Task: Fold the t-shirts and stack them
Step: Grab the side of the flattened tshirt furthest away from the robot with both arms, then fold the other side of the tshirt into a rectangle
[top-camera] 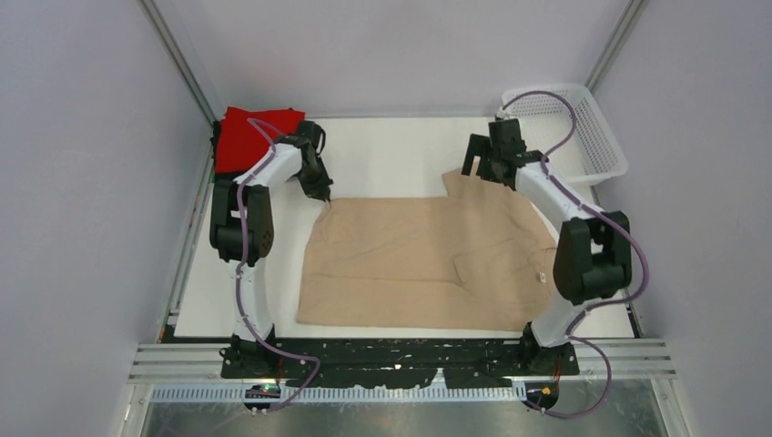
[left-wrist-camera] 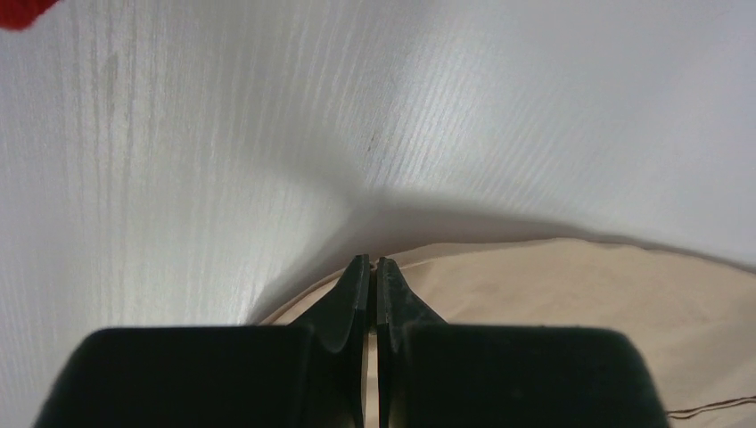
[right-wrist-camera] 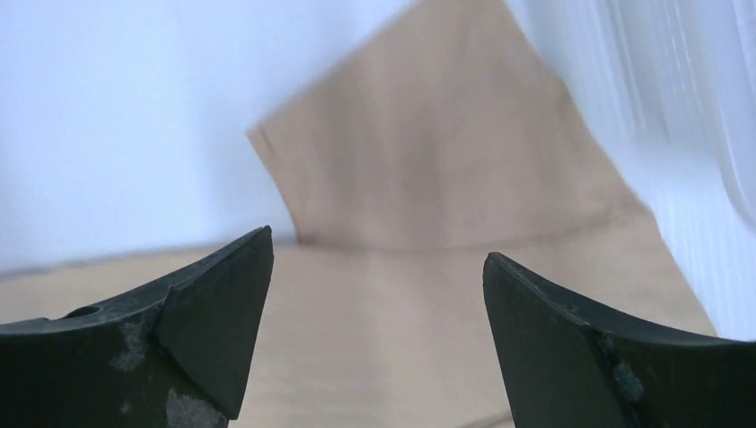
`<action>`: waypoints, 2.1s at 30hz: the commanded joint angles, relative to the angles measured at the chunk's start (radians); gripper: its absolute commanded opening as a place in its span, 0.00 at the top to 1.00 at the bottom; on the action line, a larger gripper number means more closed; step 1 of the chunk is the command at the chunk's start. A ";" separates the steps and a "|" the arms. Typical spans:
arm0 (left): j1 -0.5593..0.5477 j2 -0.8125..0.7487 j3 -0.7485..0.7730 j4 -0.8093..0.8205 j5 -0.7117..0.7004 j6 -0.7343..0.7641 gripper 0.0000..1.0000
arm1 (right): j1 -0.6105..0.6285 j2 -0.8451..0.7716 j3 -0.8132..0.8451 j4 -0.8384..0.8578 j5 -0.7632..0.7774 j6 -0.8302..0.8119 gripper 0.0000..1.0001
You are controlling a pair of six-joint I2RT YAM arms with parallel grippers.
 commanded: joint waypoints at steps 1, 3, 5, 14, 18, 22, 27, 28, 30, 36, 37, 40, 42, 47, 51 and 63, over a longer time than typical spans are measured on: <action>0.003 -0.038 -0.017 0.039 0.047 0.031 1.00 | 0.003 0.251 0.299 0.010 0.080 -0.021 0.04; 0.003 -0.043 -0.031 0.051 0.051 0.031 1.00 | 0.004 0.395 0.472 -0.060 0.070 -0.008 0.05; 0.003 -0.046 -0.035 0.055 0.060 0.031 1.00 | 0.004 0.560 0.630 -0.108 0.077 0.008 0.05; 0.003 -0.061 -0.045 0.056 0.065 0.034 1.00 | 0.002 0.823 0.980 -0.214 0.164 0.054 0.02; 0.002 -0.065 -0.047 0.054 0.066 0.033 1.00 | 0.003 0.836 0.956 -0.243 0.185 0.071 0.00; 0.002 -0.074 -0.052 0.054 0.063 0.033 1.00 | 0.000 0.806 0.884 -0.259 0.234 0.100 0.07; 0.003 -0.090 -0.058 0.058 0.061 0.030 1.00 | -0.013 0.771 0.791 -0.245 0.254 0.143 0.27; 0.003 -0.093 -0.058 0.059 0.059 0.030 1.00 | -0.016 0.768 0.784 -0.239 0.252 0.150 0.30; 0.003 -0.097 -0.060 0.059 0.059 0.029 1.00 | -0.021 0.761 0.742 -0.219 0.239 0.171 0.44; 0.003 -0.101 -0.056 0.056 0.064 0.033 1.00 | -0.028 0.709 0.632 -0.113 0.209 0.233 0.86; 0.002 -0.102 -0.054 0.054 0.065 0.036 1.00 | -0.028 0.701 0.623 -0.087 0.212 0.234 0.90; 0.003 -0.107 -0.050 0.045 0.067 0.043 1.00 | -0.028 0.653 0.571 -0.016 0.207 0.204 0.95; 0.003 -0.121 -0.056 0.051 0.078 0.052 1.00 | -0.027 0.606 0.519 0.057 0.202 0.176 0.95; -0.011 -0.186 -0.130 0.100 0.090 0.077 1.00 | -0.021 0.431 0.365 0.180 0.200 0.107 0.95; -0.014 -0.244 -0.203 0.122 0.104 0.095 1.00 | -0.013 0.276 0.177 0.210 0.164 0.071 0.95; -0.058 -0.433 -0.407 0.171 0.084 0.110 1.00 | 0.069 -0.192 -0.233 0.135 0.203 0.067 0.95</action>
